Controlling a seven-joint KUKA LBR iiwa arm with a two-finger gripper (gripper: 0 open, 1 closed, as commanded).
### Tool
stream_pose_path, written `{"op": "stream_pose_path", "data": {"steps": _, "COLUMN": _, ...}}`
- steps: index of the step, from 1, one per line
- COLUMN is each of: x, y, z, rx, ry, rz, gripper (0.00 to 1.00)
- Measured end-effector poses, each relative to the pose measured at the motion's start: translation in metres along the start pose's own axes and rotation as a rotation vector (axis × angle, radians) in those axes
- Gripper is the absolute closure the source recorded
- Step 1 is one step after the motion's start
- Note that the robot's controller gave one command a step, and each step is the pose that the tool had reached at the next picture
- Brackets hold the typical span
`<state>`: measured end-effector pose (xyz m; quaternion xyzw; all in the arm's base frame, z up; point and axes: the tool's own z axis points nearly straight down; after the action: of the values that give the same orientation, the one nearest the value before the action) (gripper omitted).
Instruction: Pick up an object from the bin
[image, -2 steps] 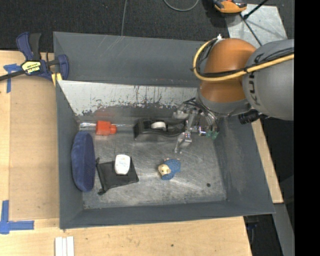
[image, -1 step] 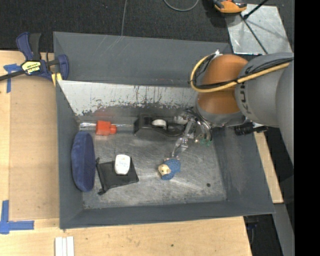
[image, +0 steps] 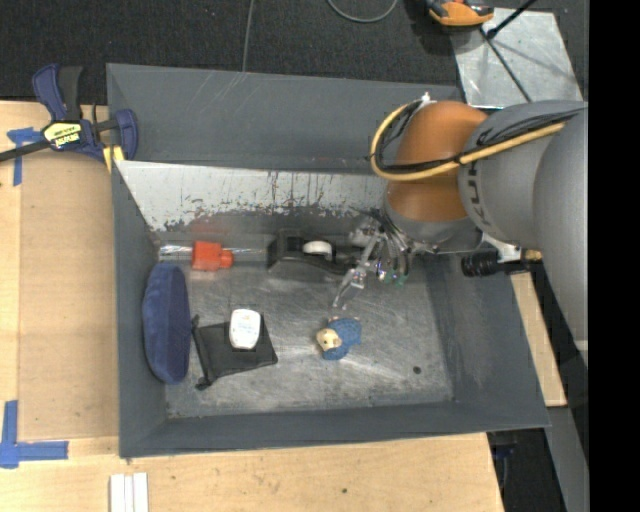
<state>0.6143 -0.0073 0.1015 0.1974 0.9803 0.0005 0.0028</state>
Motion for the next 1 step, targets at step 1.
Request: {"op": "stream_pose_path", "data": {"steps": 1, "x": -0.0095, "y": 0.0167, "z": 0.0165, "rx": 0.003, "ry": 0.012, "rz": 0.209, "gripper": 0.00}}
